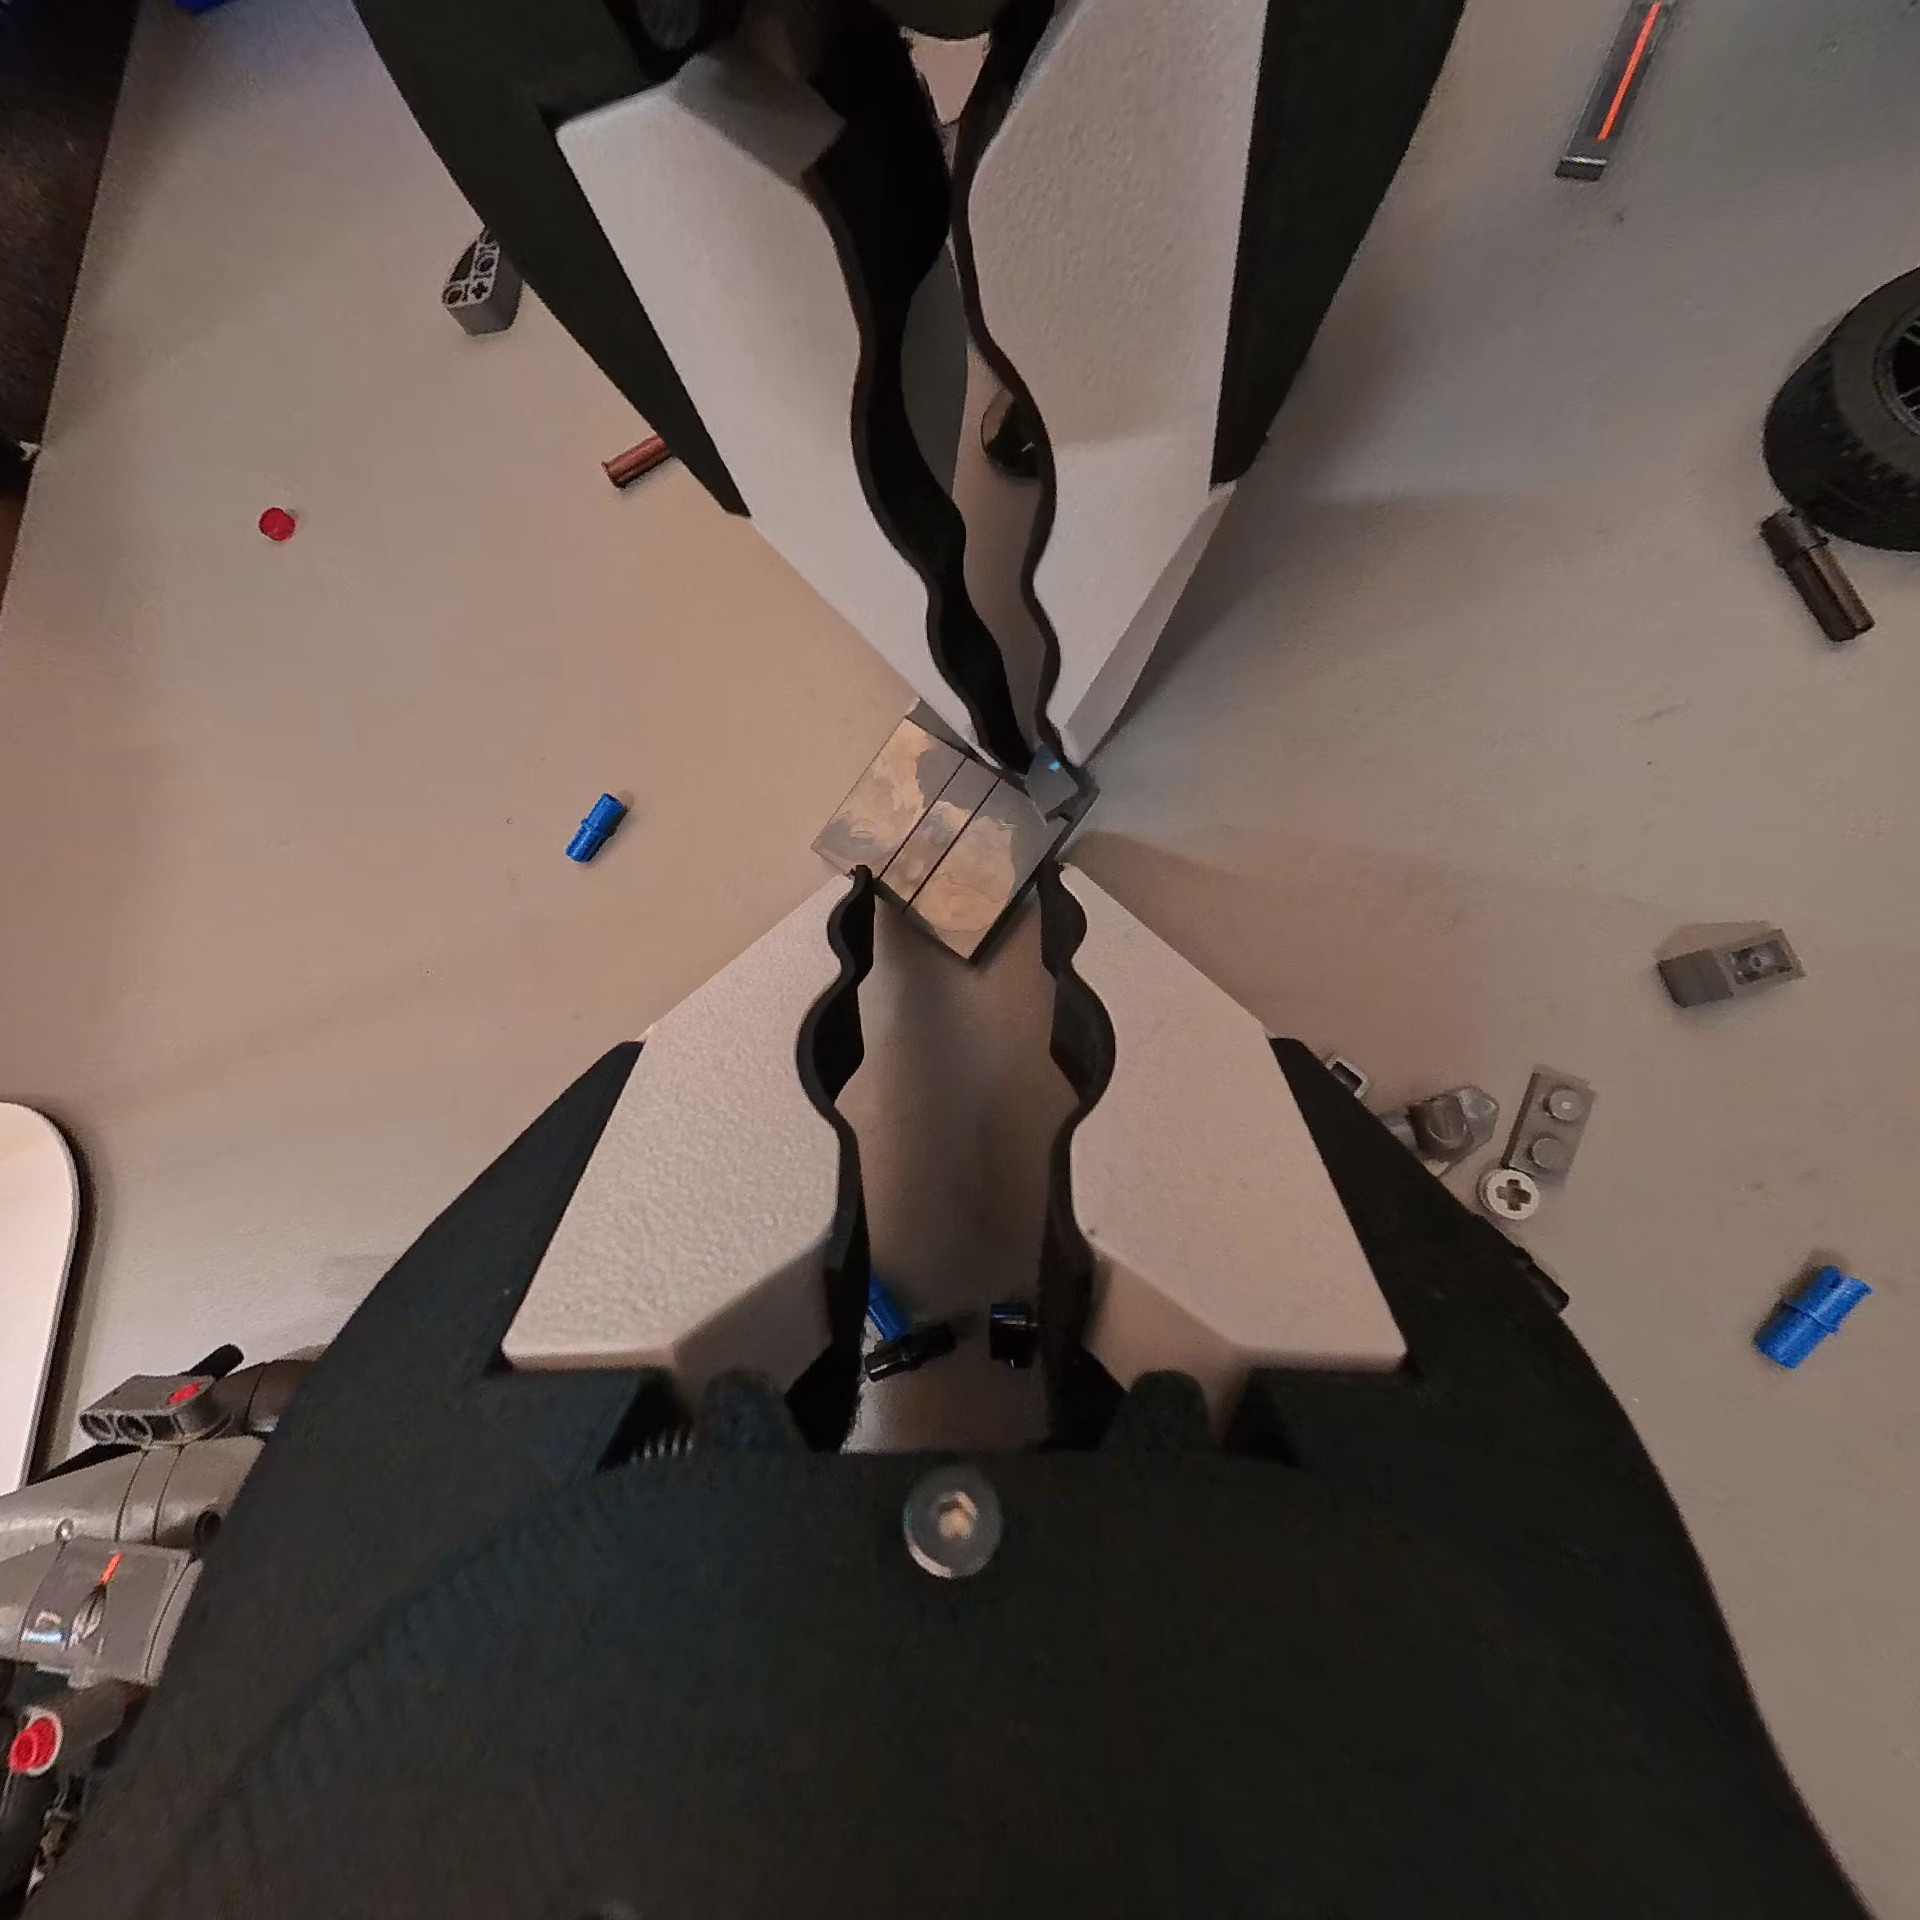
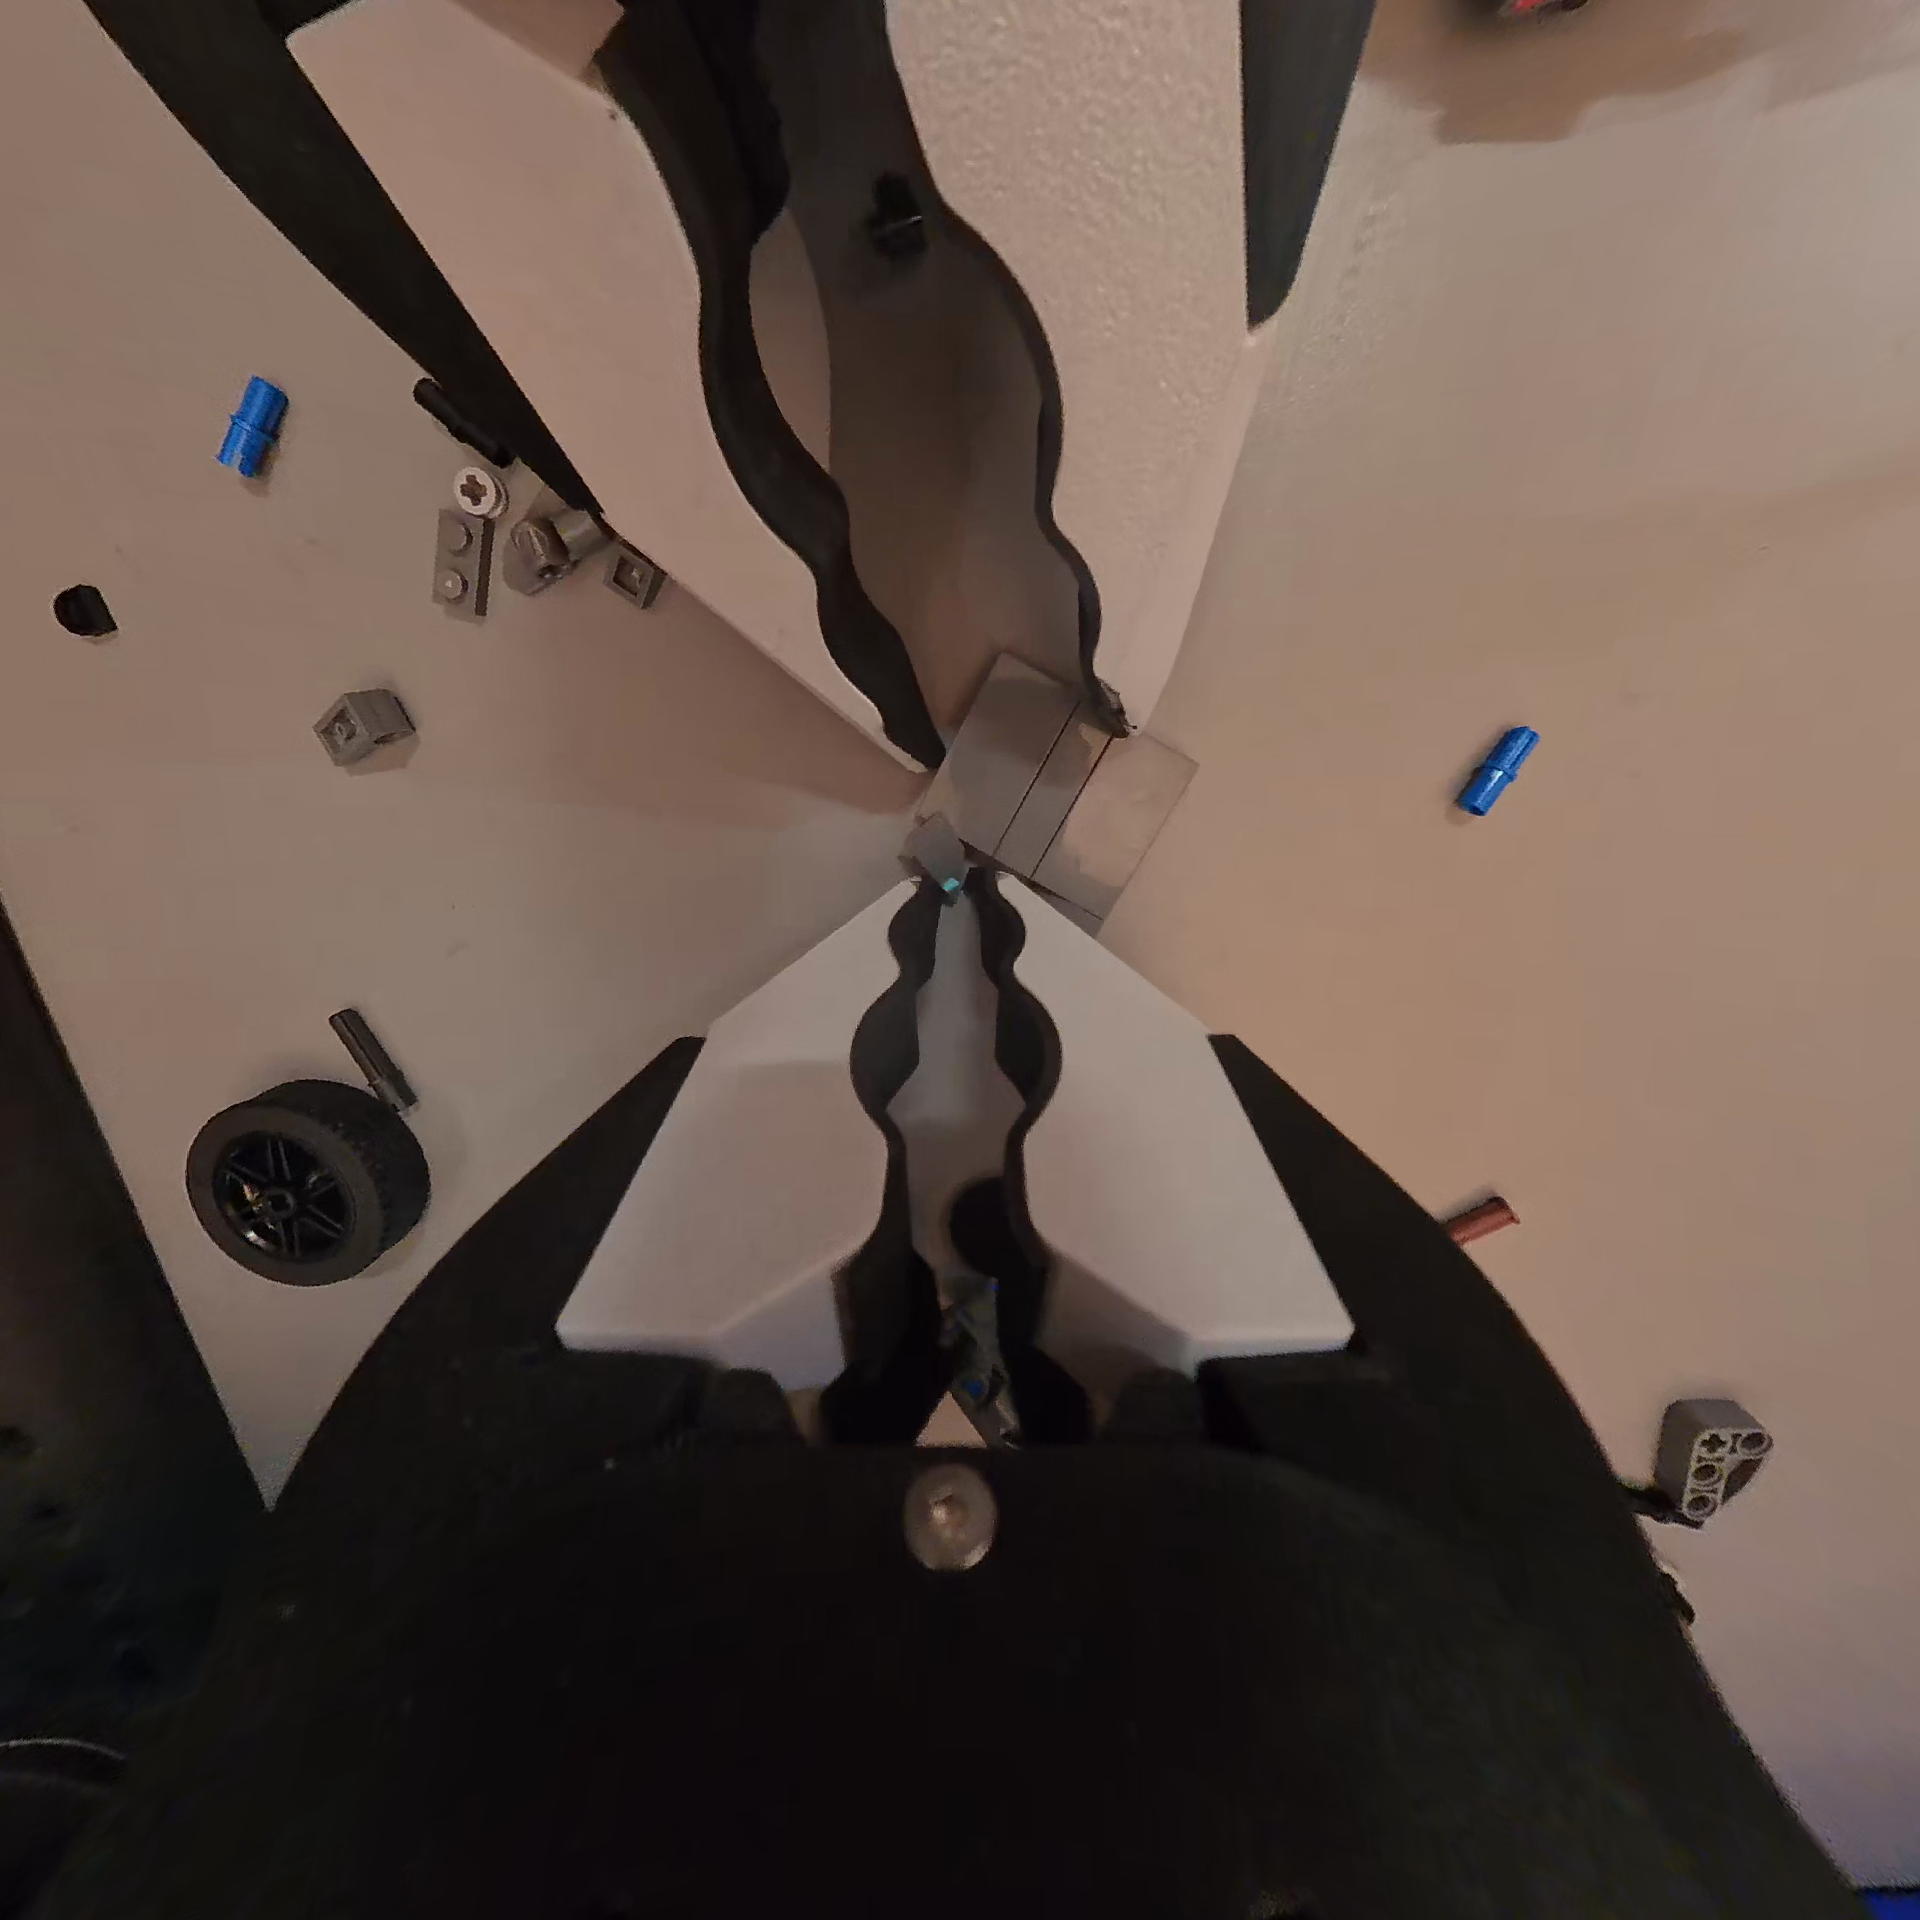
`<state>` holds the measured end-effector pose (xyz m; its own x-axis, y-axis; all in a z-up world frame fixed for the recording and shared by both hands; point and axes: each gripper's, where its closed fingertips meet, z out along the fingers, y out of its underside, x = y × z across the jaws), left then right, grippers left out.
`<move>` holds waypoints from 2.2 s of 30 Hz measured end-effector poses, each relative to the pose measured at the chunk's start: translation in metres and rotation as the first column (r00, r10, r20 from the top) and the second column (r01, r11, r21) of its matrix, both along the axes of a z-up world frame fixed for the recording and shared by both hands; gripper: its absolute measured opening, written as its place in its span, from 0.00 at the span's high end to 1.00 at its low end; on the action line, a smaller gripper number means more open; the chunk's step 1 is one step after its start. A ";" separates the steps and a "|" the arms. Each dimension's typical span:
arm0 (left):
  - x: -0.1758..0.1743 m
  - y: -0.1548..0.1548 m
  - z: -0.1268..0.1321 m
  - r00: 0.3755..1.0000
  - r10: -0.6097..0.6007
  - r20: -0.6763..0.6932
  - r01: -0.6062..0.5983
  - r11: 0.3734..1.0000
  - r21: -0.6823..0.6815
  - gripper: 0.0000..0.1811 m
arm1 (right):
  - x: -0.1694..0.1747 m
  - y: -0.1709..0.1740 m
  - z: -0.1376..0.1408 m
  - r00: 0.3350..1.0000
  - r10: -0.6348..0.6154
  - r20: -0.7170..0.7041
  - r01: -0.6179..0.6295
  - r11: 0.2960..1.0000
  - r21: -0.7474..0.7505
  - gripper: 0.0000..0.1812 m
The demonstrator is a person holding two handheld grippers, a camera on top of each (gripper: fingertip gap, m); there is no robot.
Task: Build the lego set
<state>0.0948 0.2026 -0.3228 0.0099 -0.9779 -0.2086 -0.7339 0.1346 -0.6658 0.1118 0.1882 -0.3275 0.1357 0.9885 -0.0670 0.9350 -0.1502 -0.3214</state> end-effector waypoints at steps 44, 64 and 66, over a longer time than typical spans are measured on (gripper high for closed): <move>0.002 0.000 0.000 1.000 0.015 0.006 -0.015 1.000 -0.006 0.84 | -0.008 -0.002 0.006 0.993 -0.080 -0.090 0.070 0.991 -0.114 1.00; 0.002 -0.002 0.000 1.000 0.029 -0.005 -0.029 0.999 -0.027 0.83 | -0.009 -0.004 0.005 0.993 -0.101 -0.056 0.096 0.991 -0.089 1.00; 0.003 -0.002 0.000 1.000 0.029 -0.005 -0.029 0.999 -0.030 0.83 | -0.009 -0.005 0.005 0.994 -0.102 -0.043 0.099 0.993 -0.071 1.00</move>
